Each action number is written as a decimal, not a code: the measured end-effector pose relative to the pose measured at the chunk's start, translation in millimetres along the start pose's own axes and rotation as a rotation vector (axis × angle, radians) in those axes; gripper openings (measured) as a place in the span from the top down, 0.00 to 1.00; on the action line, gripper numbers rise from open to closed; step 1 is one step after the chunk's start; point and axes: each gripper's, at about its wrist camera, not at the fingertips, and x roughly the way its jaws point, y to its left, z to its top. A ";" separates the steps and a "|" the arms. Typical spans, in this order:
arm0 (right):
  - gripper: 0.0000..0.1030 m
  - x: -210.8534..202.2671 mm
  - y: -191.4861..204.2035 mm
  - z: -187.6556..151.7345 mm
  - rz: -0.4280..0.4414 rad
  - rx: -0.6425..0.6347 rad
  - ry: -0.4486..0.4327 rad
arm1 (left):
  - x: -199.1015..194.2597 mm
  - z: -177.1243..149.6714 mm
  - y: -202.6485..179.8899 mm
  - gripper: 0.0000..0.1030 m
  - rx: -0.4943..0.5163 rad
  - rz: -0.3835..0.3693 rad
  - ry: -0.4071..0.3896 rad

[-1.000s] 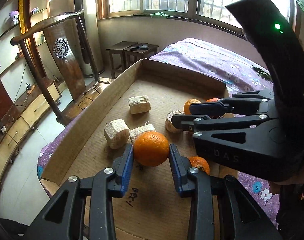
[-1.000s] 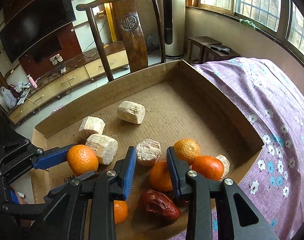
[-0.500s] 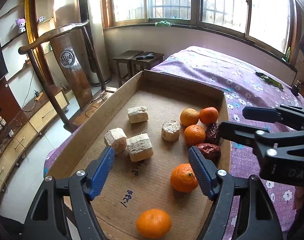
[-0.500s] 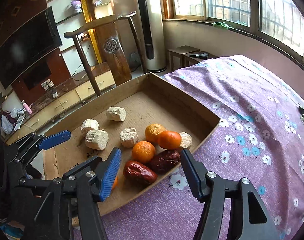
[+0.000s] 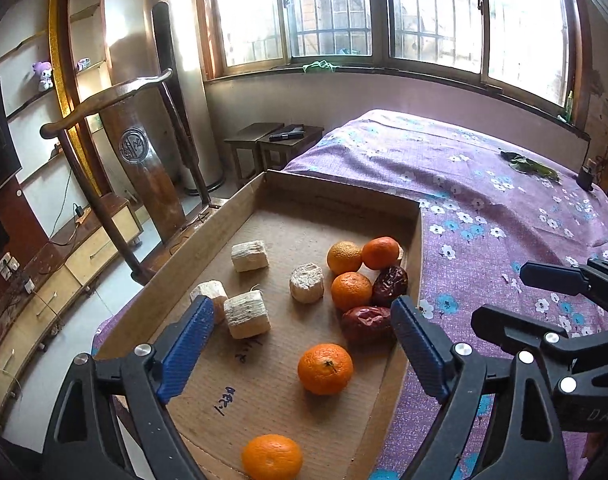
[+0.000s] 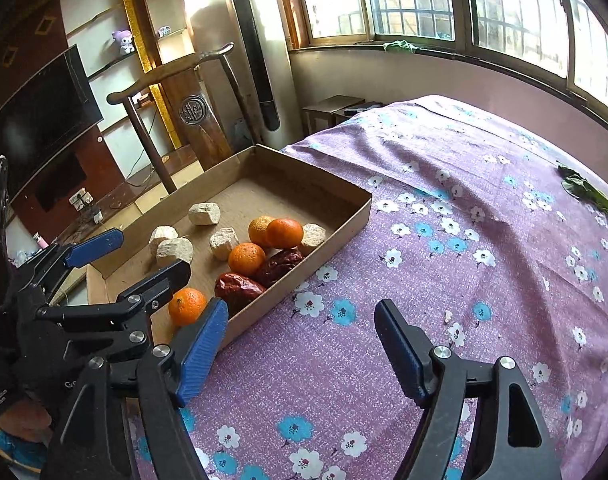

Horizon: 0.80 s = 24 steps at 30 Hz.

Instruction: Organize fruits

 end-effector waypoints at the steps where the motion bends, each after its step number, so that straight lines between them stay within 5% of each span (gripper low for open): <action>1: 0.22 -0.9 0.4 -0.5 0.002 -0.002 -0.001 | -1.6 0.7 -0.2 0.13 -0.001 0.002 -0.005; 24: 0.21 -5.4 4.3 -8.8 0.020 -0.015 0.007 | -12.5 3.0 -0.2 0.12 -0.018 0.007 -0.034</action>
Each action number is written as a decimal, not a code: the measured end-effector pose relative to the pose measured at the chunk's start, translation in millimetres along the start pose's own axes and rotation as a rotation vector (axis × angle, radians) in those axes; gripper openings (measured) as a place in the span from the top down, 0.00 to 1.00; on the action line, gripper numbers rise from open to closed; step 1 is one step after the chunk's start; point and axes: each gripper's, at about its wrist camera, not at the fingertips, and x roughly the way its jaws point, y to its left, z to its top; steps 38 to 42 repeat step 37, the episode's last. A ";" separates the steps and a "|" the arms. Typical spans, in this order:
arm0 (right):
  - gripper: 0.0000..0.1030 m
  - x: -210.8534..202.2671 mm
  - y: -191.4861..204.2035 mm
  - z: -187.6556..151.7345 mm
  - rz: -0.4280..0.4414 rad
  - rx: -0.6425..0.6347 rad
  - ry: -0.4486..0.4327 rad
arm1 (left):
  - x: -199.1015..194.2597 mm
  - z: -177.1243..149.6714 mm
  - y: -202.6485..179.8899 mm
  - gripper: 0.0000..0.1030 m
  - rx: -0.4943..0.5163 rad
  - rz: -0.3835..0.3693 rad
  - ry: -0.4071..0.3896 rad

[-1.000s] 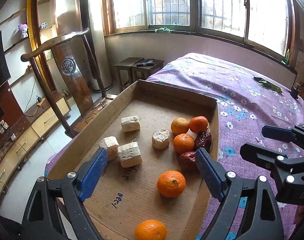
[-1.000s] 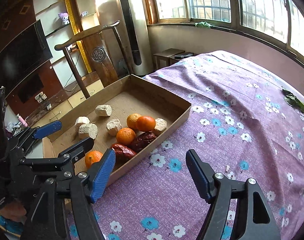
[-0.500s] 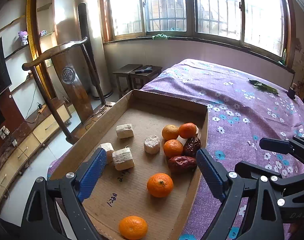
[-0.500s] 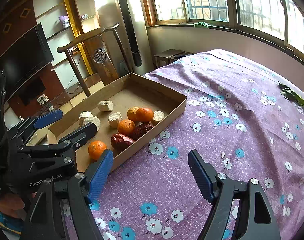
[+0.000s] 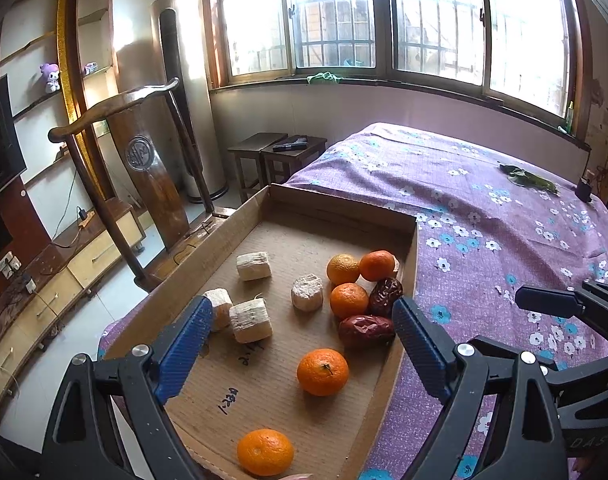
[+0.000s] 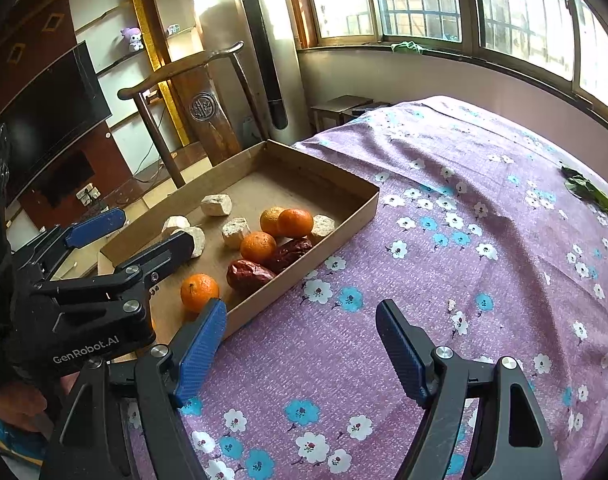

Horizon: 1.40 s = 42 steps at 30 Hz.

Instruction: Organize fruits

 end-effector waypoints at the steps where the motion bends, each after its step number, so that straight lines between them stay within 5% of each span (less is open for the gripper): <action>1: 0.21 0.1 -0.1 -0.1 0.000 -0.001 0.000 | 0.1 0.0 0.0 0.12 -0.001 0.000 0.001; 32: 0.21 -2.8 -6.8 -4.7 0.006 0.006 0.013 | -3.3 4.0 -6.4 0.12 0.034 0.014 -0.028; 42: 0.21 -20.8 -27.6 -16.5 -0.036 0.052 -0.001 | -0.3 10.6 -28.7 0.11 0.043 -0.045 -0.008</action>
